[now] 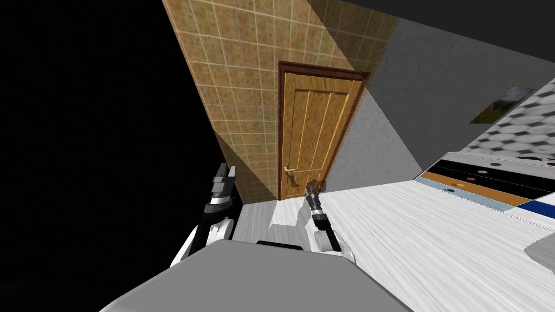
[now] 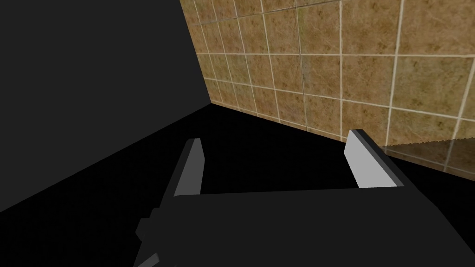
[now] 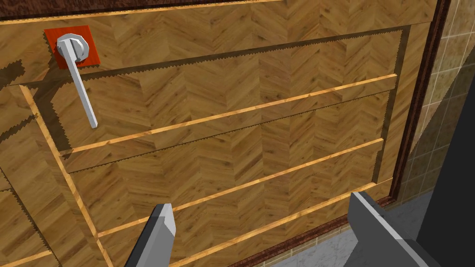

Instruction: Pull the door open

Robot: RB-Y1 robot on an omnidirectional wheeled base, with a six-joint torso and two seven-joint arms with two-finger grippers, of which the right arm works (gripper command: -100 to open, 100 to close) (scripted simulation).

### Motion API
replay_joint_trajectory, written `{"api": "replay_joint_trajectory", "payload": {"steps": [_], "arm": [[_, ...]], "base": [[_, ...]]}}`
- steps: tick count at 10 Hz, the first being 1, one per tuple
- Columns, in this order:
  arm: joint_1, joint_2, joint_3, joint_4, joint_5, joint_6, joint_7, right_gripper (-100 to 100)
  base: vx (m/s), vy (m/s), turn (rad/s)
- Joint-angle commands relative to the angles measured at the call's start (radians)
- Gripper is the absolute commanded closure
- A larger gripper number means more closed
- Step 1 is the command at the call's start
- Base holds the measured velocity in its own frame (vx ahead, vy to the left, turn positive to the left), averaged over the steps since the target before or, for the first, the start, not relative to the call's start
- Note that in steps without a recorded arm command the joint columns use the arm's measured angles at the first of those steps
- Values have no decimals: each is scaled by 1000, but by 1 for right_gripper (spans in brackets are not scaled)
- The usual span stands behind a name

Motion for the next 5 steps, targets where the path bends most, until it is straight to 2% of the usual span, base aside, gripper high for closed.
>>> {"api": "replay_joint_trajectory", "payload": {"steps": [1,5], "arm": [[-15,-6,7,43,-2,-11,-9,-100],[-53,-27,29,157,-8,-33,-36,-100]], "base": [[71,38,11],[96,62,20]]}}
